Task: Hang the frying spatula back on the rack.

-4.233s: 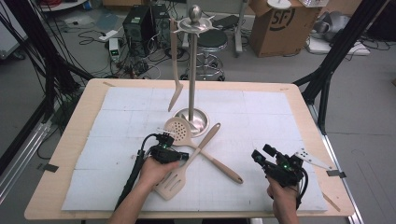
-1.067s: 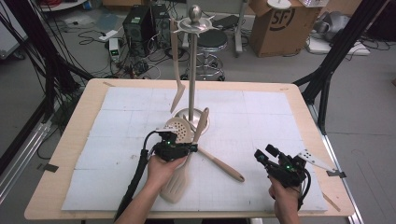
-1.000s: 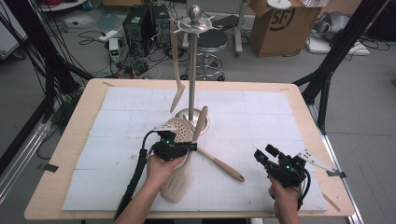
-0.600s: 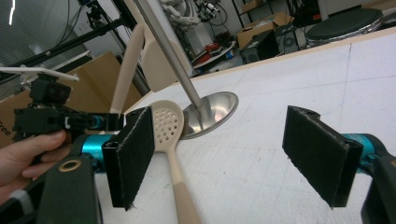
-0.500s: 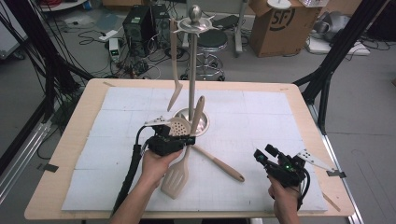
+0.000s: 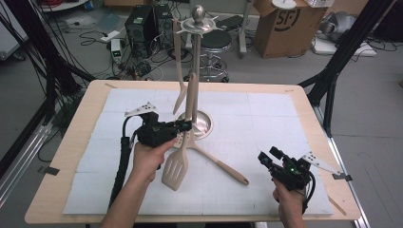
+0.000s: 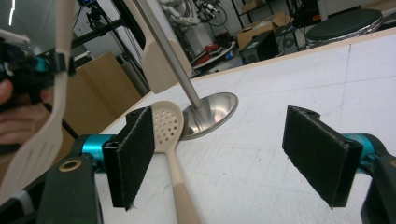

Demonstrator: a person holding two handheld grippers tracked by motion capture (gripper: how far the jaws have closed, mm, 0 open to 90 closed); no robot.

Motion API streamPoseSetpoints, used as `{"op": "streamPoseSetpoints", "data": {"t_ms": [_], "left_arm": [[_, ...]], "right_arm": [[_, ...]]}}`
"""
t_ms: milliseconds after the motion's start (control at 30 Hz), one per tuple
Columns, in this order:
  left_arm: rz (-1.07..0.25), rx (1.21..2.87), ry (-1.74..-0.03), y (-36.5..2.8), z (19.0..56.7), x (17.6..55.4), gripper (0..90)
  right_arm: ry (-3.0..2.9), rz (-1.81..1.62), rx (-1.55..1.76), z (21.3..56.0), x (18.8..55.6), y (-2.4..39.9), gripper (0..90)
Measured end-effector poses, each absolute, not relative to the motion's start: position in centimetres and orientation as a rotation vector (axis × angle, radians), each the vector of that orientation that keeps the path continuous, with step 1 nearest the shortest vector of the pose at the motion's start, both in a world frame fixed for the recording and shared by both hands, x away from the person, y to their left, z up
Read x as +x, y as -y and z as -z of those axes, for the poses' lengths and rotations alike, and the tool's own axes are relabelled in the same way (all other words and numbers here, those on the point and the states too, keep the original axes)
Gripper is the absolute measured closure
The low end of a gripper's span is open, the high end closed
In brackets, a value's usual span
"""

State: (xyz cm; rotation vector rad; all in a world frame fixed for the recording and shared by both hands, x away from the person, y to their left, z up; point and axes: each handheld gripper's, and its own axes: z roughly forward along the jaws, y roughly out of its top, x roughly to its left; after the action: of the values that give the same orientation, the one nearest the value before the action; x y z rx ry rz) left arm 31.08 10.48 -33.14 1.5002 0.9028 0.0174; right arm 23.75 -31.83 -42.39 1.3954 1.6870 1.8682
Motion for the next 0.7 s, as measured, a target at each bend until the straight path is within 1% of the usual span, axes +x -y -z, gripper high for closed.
{"op": "streamPoseSetpoints", "data": {"t_ms": [133,333,400,700], "left_arm": [[-0.036,1.456,-0.891,-11.1,31.8,31.0,77.3],[-0.015,1.414,-0.882,-12.1,31.2,31.4,77.3],[-0.032,1.415,-0.879,-12.4,30.8,31.5,77.3],[-0.075,1.432,-0.857,-11.5,29.8,31.2,77.2]], "right_arm": [[-1.69,-1.868,1.395,42.4,23.8,31.8,24.6],[-1.689,-1.87,1.389,42.4,23.8,31.8,24.6],[-1.689,-1.87,1.389,42.4,23.8,31.8,24.5],[-1.695,-1.868,1.394,42.4,23.8,31.7,24.6]]}}
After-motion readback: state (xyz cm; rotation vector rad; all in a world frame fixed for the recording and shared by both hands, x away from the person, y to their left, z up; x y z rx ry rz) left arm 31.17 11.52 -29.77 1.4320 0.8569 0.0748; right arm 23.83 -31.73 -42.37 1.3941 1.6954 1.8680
